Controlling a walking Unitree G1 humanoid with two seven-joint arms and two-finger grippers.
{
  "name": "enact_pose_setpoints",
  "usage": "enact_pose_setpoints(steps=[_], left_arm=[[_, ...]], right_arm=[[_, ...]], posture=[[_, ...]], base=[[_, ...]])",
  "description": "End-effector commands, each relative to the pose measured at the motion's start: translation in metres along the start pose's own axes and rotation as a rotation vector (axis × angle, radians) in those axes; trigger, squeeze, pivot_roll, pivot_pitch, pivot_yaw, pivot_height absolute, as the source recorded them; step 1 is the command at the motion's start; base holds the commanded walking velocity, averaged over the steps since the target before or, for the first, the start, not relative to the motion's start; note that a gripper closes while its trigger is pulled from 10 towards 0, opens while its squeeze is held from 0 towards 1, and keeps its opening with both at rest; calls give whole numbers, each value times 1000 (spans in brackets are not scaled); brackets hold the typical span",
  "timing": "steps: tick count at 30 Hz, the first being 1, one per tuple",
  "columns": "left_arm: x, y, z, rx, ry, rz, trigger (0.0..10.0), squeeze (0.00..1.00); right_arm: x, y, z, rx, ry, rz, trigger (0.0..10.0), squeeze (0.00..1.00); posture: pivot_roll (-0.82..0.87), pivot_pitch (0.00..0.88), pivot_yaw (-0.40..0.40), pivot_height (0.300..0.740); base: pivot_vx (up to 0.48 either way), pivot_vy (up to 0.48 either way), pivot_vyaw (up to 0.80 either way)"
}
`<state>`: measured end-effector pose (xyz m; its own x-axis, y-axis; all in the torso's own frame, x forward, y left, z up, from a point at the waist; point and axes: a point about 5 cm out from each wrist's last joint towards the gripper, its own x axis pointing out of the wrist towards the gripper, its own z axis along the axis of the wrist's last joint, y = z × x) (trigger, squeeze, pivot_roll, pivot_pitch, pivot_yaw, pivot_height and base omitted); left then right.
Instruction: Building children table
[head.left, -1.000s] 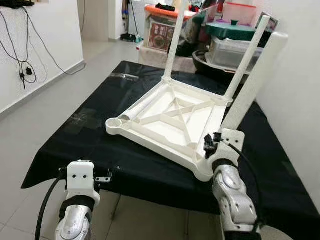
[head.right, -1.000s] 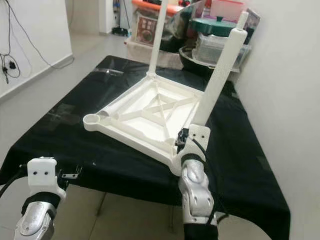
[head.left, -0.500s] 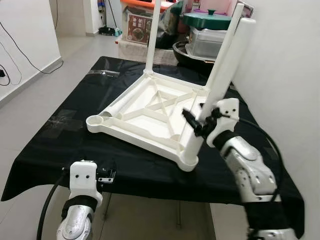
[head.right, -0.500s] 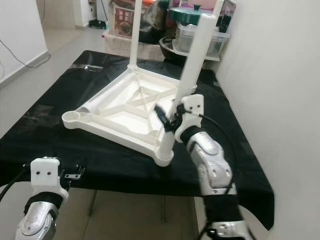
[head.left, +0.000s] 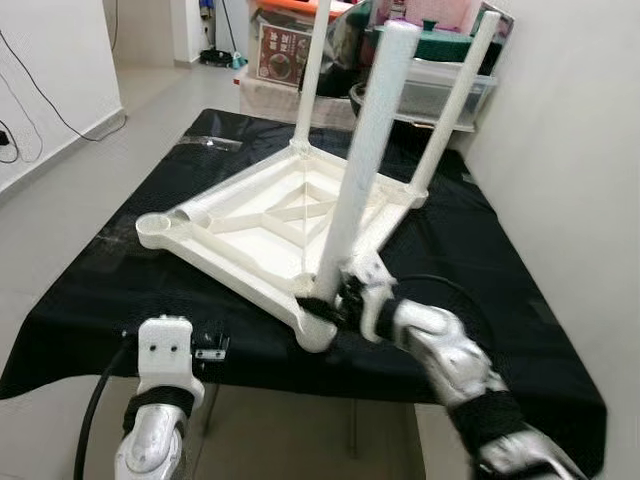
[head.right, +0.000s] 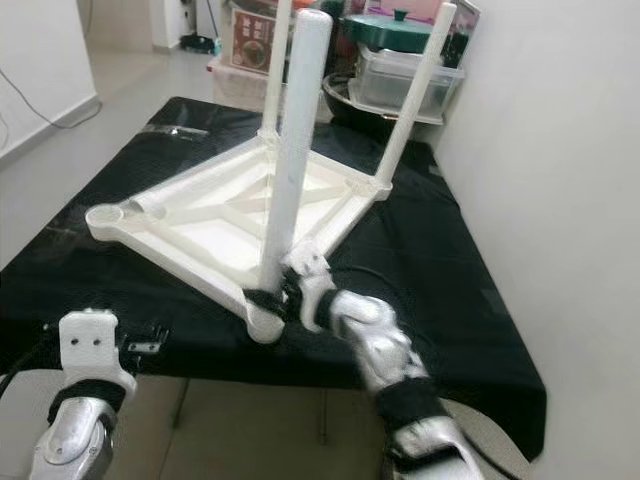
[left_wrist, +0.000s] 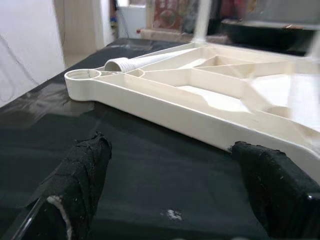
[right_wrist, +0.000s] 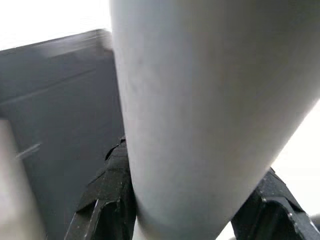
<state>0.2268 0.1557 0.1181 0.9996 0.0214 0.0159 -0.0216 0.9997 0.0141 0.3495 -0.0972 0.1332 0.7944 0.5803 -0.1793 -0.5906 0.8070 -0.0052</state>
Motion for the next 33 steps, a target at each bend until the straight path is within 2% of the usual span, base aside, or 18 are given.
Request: enact_pose_setpoints(steps=[1,3,4,5,7,8,9,10,12,14,17,22,23,26,32,33], left_arm=[[-2,2,-2,1,13,9,10000,0],[-3,2,-3,3,16,7,10000,0],[-3,2,-3,5,17,7,10000,0],[-3,2,-3,5,17,7,10000,0],[-3,4,-4,5,22,17,10000,0],[-3,4,-4,5,22,20,10000,0],[-3,4,-4,5,22,20,10000,0],[-3,4,-4,7,22,20,10000,0],[-3,4,-4,7,22,20,10000,0],[-2,7,-5,8,24,28,10000,0],[-1,7,-6,9,29,17,10000,0],[-1,5,-7,12,30,11,10000,0],[0,7,-7,11,26,19,10000,0],[1,7,-7,9,25,19,10000,0],[-1,6,-8,10,29,11,10000,0],[-1,7,-8,10,31,12,10000,0]], right_arm=[[-10,-25,-16,-3,89,-190,0,0],[-17,-39,-25,150,84,-393,0,0],[-28,-49,-32,237,78,-568,0,0],[-28,-49,-32,237,78,-568,0,0],[-65,-68,-57,363,118,-986,0,0],[-75,-68,-61,365,129,-1055,0,0],[-75,-68,-61,365,129,-1055,0,0],[-82,-68,-63,364,130,-1094,0,0],[-82,-68,-63,364,130,-1094,0,0],[-92,-60,-62,347,112,-1144,0,0],[-89,-56,-57,316,87,-1121,0,0],[-86,-59,-53,311,78,-1114,0,0],[-82,-60,-43,291,47,-1121,0,0],[-78,-58,-34,266,17,-1113,0,0],[-78,-54,-29,263,20,-1113,0,0],[-77,-52,-29,261,37,-1081,9647,0]], posture=[[248,0,-162,740],[247,0,-155,740],[238,0,-149,740],[238,0,-149,740],[234,0,-143,740],[234,0,-143,740],[234,0,-143,740],[229,0,-137,740],[229,0,-137,740],[194,0,-121,740],[196,0,-117,740],[203,0,-117,740],[206,0,-122,740],[206,0,-122,740],[196,0,-122,740],[193,0,-120,740]], base=[[0,0,0],[0,0,0],[0,0,0],[0,0,0],[0,0,0],[0,0,0],[0,0,0],[0,0,0],[0,0,0],[0,0,0],[0,0,0],[0,0,0],[0,0,0],[0,0,0],[0,0,0],[0,0,0]])
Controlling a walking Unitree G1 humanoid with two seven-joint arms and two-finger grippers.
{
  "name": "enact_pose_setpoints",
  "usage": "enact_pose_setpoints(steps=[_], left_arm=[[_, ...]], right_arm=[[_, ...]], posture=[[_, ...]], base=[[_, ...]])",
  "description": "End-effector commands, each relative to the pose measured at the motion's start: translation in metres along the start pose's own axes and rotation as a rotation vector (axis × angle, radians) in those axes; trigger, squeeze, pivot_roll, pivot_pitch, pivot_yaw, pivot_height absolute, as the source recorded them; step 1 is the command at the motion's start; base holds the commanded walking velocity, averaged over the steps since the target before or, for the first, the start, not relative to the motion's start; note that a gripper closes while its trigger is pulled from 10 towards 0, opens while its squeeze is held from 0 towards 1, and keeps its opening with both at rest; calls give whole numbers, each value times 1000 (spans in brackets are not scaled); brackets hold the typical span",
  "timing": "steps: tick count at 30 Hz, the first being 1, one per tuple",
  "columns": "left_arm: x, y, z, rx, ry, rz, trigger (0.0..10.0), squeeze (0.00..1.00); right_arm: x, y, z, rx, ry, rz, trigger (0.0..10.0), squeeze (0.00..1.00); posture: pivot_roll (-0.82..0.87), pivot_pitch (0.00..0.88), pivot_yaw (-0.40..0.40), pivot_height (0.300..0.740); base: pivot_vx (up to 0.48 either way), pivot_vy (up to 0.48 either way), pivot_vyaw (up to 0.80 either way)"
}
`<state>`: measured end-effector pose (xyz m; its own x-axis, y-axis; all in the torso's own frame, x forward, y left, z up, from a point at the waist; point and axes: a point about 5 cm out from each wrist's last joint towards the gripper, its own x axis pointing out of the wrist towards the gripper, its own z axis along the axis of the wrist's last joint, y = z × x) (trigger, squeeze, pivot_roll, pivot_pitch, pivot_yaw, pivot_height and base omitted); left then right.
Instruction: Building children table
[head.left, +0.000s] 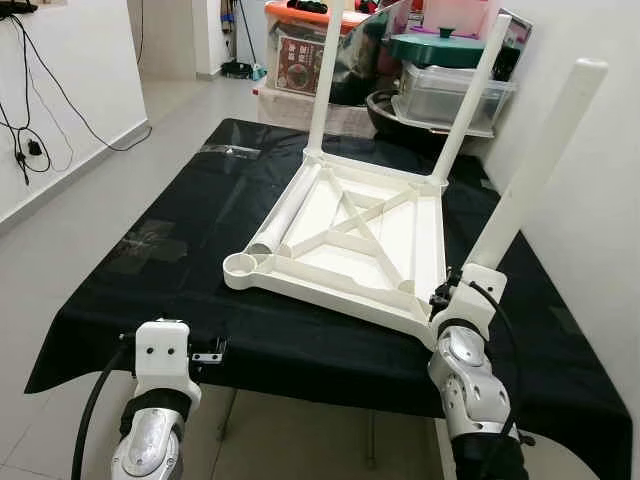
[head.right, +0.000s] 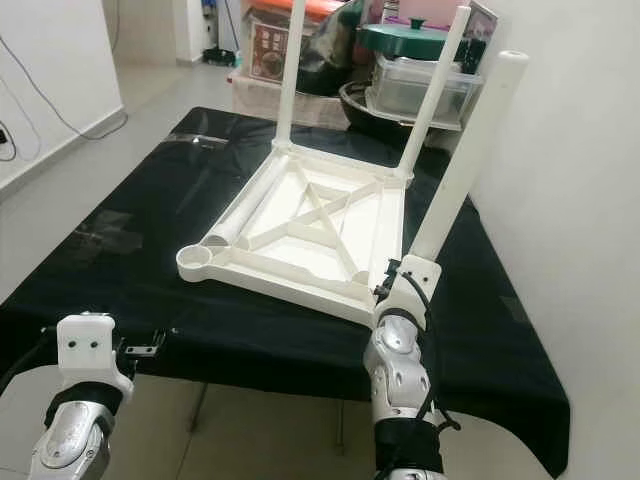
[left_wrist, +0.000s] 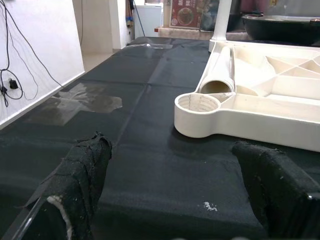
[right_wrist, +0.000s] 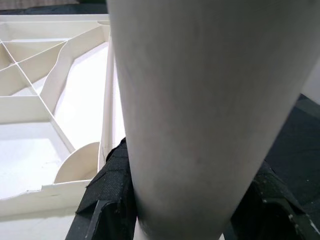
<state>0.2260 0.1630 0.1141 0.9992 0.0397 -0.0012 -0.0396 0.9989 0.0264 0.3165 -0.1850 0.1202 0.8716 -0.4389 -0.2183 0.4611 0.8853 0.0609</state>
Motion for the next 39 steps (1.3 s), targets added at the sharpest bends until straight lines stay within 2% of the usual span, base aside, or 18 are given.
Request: enact_pose_setpoints(steps=[1,3,4,9,10,13,16,17,20,24,28,29,31,32,36,38,39], left_arm=[[-1,0,-3,-1,13,-7,10000,0],[-1,0,-3,-1,14,-8,10000,0],[-1,0,-4,1,16,-9,10000,0],[-2,0,-4,3,18,-7,10000,0],[-3,1,-4,2,17,-6,10000,0],[-3,0,-4,1,19,-7,10000,0],[-5,1,-5,1,22,-10,10000,0],[-5,1,-5,1,22,-10,10000,0],[-6,2,-5,2,27,-12,10000,0],[-8,2,-6,3,31,-11,10000,0],[-8,2,-6,1,33,-11,10000,0],[-9,2,-7,0,34,-11,10000,0],[-9,2,-7,0,36,-11,10000,0],[-10,2,-7,-1,37,-11,10000,0],[-11,3,-7,1,34,-4,10000,0],[-11,4,-6,5,28,2,10000,0],[-11,4,-6,5,28,2,10000,0]], right_arm=[[-2,-3,-1,-42,13,-1,10000,0],[-3,-2,-1,-35,-1,17,10000,0],[-6,-2,2,-33,-21,34,10000,1000],[-13,1,10,-11,-80,86,10000,1000],[-22,1,19,5,-131,141,10000,1000],[-31,-1,23,9,-160,177,10000,1000],[-49,-4,28,-18,-176,250,10000,1000],[-49,-4,28,-18,-176,250,10000,1000],[-66,-14,23,-76,-142,341,10000,1000],[-76,-26,14,-134,-72,425,10000,1000],[-80,-27,10,-181,-43,485,10000,1000],[-81,-27,8,-206,-26,512,10000,949],[-82,-26,5,-220,-6,523,10000,949],[-81,-27,3,-248,21,511,10000,0],[-76,-29,7,-254,66,451,10000,0],[-68,-33,5,-212,139,420,10000,0],[-68,-33,5,-212,139,420,10000,0]], posture=[[193,0,-120,740],[193,0,-120,740],[194,0,-119,740],[188,0,-121,740],[180,0,-117,740],[180,0,-117,740],[157,0,-116,740],[157,0,-116,740],[144,0,-111,740],[129,0,-112,740],[121,0,-105,740],[121,0,-105,740],[121,0,-105,740],[115,0,-107,740],[114,0,-107,740],[118,0,-111,740],[118,0,-111,740]], base=[[0,0,0],[0,0,0],[0,0,0],[0,0,0],[0,0,0],[0,0,0],[0,0,0],[0,0,0],[0,0,0],[0,0,0],[0,0,0],[0,0,0],[0,0,0],[0,0,0],[0,0,0],[0,0,0],[0,0,0]])
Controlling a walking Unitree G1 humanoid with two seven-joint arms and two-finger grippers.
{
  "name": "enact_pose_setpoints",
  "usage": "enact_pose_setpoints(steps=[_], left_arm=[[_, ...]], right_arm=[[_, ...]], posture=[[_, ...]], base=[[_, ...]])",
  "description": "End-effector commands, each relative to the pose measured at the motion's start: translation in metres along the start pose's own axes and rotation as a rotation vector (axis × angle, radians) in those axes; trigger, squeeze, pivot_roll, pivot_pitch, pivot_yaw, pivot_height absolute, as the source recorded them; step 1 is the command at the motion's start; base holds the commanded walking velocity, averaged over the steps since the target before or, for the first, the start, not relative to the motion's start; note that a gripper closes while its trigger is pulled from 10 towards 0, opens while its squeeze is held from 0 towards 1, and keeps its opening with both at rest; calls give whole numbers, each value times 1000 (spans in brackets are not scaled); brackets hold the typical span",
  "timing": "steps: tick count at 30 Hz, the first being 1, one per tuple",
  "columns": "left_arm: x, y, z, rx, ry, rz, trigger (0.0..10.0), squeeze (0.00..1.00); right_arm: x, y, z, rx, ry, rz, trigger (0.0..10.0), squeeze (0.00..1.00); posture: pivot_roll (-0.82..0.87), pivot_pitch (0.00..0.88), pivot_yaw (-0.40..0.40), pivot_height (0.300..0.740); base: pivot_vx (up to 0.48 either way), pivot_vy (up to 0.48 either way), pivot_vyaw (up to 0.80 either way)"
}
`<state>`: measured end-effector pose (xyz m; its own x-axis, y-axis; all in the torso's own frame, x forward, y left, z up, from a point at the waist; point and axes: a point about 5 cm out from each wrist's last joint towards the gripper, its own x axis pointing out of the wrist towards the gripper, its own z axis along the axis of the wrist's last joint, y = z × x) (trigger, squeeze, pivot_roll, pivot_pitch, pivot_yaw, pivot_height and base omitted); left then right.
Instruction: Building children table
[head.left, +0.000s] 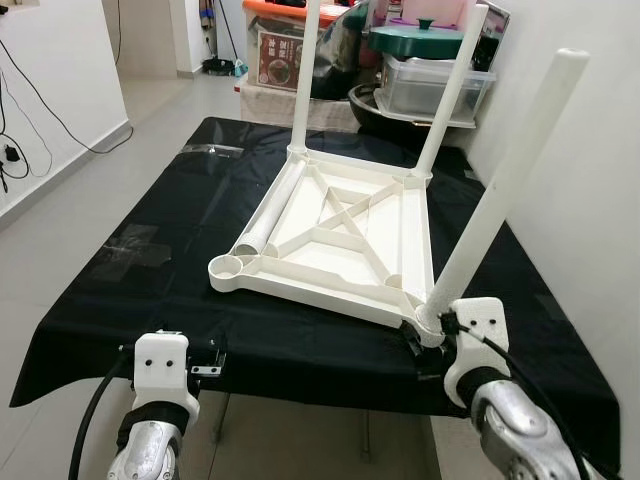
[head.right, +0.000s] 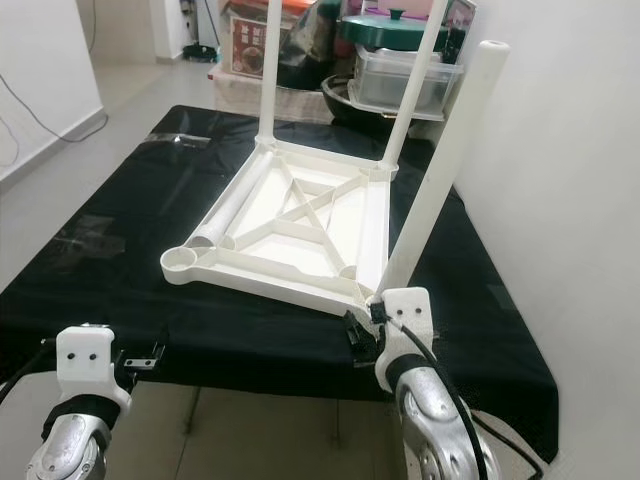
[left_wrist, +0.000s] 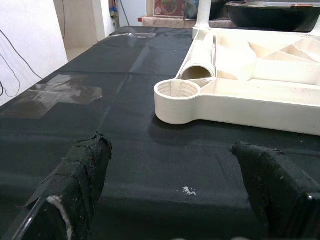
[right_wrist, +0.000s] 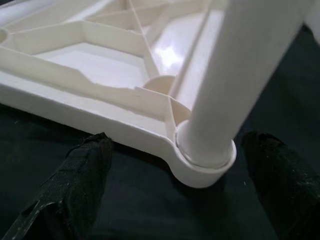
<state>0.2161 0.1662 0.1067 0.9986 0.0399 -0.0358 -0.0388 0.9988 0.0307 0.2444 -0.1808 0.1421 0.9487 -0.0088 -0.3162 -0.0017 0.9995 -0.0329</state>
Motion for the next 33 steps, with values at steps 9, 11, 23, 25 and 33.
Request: enact_pose_setpoints(steps=[9,11,23,25,33], left_arm=[[-1,4,3,6,-6,12,10000,0],[-1,5,3,4,-3,10,10000,0],[3,6,3,-9,13,1,10000,0],[4,5,3,-7,13,-4,10000,0],[4,6,4,-3,-6,6,10000,0]], right_arm=[[-17,9,3,-13,-130,76,10000,0],[-18,15,5,-23,-130,115,10000,0],[-9,28,9,-21,-142,124,10000,0],[-8,28,7,-56,-145,115,10000,0],[-4,33,11,-149,-213,122,10000,0]], posture=[[100,0,-87,740],[100,0,-86,740],[122,0,-87,740],[124,0,-80,740],[131,0,-92,740]], base=[[0,0,0],[0,0,0],[0,193,0],[0,480,0],[0,466,0]])
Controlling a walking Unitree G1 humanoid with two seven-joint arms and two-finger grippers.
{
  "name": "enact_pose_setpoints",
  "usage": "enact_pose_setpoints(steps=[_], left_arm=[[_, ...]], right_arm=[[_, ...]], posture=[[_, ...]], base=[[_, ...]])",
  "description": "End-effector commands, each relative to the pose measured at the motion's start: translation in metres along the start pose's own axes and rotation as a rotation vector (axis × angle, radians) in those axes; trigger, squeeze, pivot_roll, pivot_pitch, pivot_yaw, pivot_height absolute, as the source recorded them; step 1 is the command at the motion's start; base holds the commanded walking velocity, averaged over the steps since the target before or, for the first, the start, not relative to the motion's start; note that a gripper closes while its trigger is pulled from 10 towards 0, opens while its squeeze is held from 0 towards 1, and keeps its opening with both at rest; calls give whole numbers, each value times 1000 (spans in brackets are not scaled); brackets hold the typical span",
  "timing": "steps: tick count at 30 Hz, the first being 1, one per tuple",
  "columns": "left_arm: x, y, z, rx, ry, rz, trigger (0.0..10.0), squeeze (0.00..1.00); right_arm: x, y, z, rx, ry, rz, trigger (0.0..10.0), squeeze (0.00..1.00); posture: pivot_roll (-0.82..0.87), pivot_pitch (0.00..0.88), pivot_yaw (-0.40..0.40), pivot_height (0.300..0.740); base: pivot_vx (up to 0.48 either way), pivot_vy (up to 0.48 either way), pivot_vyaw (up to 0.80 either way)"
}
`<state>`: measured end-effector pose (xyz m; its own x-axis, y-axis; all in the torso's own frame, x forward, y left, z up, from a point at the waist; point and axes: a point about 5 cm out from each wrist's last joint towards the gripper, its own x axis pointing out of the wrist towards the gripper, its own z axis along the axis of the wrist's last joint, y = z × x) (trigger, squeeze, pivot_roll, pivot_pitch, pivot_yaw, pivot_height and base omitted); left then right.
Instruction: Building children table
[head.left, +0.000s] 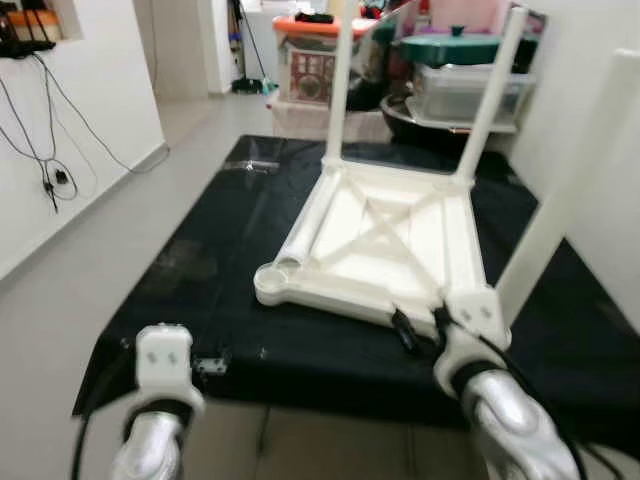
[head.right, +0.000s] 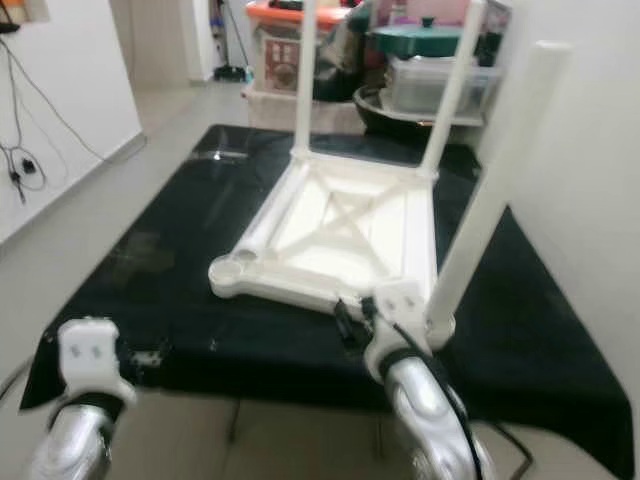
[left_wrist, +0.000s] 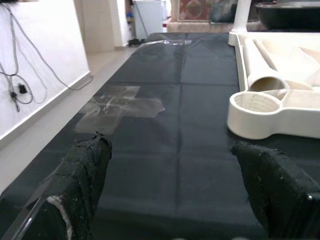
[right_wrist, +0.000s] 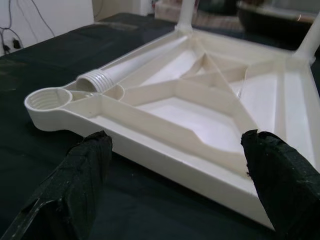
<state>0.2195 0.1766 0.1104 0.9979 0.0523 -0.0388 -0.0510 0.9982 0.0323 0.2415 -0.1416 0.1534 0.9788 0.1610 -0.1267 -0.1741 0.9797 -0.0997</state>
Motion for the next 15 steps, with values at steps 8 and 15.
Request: enact_pose_setpoints(steps=[8,15], left_arm=[[-1,-5,3,0,-27,-20,10000,0],[-2,-7,5,-18,-40,-41,10000,0]], right_arm=[[6,-12,3,-114,-56,-71,10000,0],[11,-13,8,-98,-106,-67,10000,0]], posture=[[141,0,-99,740],[133,0,-99,740]], base=[[0,92,0],[190,0,0]])
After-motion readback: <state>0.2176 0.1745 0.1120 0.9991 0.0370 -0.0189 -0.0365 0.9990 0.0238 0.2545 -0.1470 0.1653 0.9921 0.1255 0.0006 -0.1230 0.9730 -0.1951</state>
